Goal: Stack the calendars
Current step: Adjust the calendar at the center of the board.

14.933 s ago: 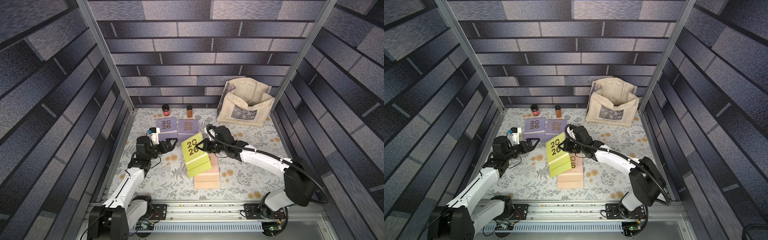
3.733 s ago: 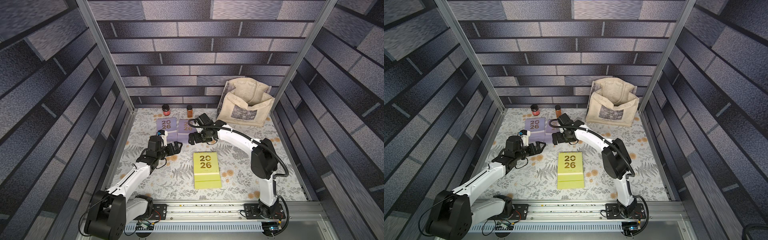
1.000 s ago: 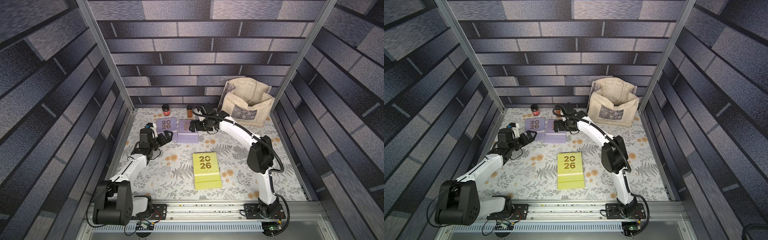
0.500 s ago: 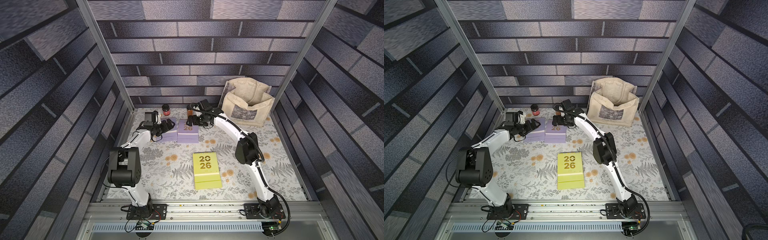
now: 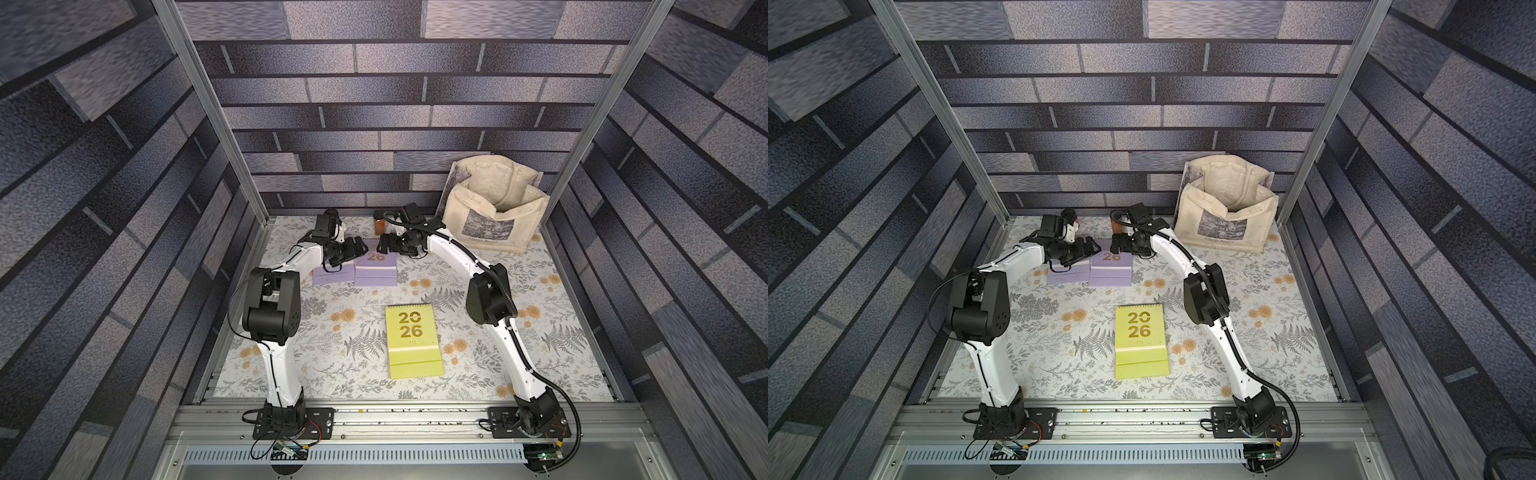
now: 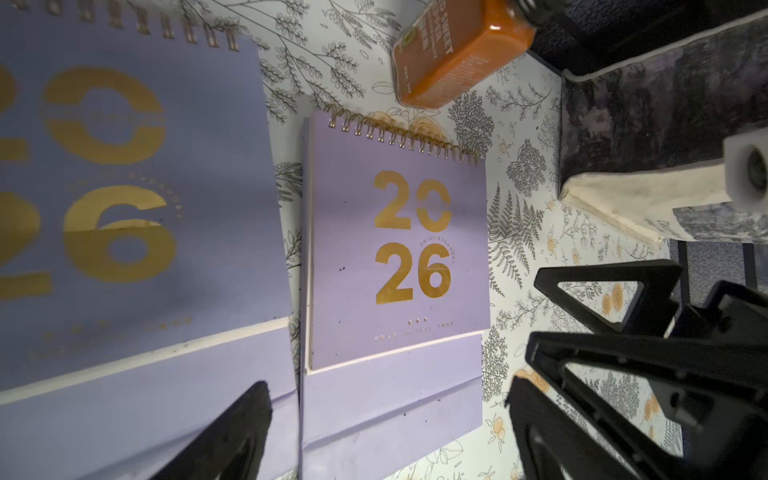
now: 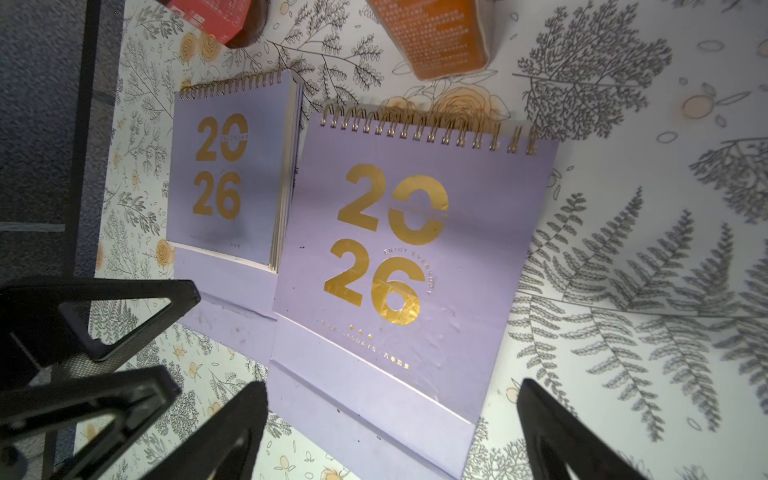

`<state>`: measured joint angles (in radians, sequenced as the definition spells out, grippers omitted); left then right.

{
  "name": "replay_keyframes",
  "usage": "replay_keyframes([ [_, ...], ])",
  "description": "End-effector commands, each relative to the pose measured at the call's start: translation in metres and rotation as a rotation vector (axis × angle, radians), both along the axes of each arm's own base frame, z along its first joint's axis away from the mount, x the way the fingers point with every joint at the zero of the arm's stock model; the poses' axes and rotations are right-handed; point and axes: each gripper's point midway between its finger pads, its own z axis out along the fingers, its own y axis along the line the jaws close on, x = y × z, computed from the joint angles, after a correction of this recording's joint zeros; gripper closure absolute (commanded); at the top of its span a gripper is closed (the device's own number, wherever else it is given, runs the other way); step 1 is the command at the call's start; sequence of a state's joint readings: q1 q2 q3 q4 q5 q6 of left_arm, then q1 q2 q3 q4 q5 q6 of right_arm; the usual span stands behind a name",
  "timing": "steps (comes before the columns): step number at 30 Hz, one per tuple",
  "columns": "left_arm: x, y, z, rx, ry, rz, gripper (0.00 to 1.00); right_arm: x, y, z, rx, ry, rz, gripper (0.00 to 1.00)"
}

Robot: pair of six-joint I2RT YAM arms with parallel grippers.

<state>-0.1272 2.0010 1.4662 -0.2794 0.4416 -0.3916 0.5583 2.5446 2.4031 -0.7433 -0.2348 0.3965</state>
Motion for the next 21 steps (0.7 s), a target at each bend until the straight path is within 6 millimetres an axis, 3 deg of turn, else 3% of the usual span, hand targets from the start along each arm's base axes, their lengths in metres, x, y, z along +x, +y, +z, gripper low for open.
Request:
replay_keyframes([
  [1,0.011,-0.008,0.001,0.002,-0.010,-0.030,0.08,-0.001,-0.011,-0.005,-0.004,0.022,-0.017,0.05],
  [10,0.036,-0.015,-0.011,0.008,0.001,-0.023,0.09,-0.019,-0.019,-0.017,-0.004,0.057,-0.010,0.05],
  [21,0.036,-0.029,-0.033,0.061,0.055,-0.068,0.08,-0.026,-0.015,-0.010,0.034,0.061,0.015,0.05],
])
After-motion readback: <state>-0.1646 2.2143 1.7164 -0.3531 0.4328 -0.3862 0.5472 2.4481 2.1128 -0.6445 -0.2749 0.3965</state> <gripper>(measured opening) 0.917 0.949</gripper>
